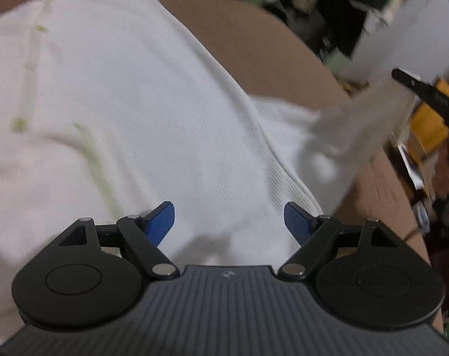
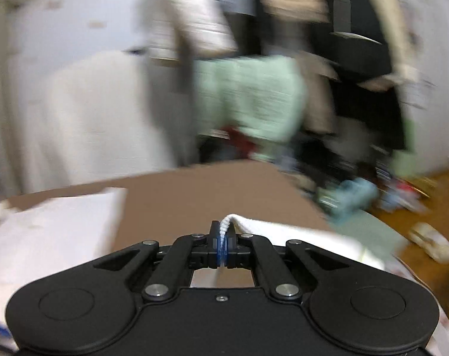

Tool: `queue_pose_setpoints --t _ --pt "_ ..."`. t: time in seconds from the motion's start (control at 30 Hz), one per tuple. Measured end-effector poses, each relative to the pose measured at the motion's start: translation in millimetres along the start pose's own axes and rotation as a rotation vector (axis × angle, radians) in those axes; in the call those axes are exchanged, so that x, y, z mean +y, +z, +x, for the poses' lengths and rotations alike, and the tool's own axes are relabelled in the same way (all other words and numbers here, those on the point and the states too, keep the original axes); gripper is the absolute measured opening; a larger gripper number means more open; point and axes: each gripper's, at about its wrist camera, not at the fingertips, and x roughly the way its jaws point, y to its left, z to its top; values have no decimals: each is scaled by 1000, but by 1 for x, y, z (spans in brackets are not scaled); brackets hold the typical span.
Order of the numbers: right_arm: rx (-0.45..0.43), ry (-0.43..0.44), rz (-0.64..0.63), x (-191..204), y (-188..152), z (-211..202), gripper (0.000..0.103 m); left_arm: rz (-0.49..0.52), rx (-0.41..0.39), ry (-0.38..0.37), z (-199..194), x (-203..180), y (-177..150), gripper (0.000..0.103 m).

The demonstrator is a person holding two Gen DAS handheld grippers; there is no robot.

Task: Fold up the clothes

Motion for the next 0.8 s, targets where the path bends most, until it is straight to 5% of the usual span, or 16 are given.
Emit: queue_pose_setpoints --t 0.13,0.27,0.37,0.47,0.6,0.8 --pt "-49 206 -97 96 19 -3 3 -5 -122 148 -56 38 6 80" --pt "-97 442 -223 211 12 -16 2 -175 -214 270 -106 96 1 81" --pt "-14 544 -299 279 -21 -4 3 -242 -203 460 -130 135 -8 81" --pt "140 621 -334 327 -62 19 11 -222 -209 507 -135 160 -27 82" --pt "268 694 -516 339 -99 7 54 -216 -206 549 -128 168 -57 82" --pt "288 566 -465 276 -80 -9 65 -17 -287 499 -118 120 -65 82"
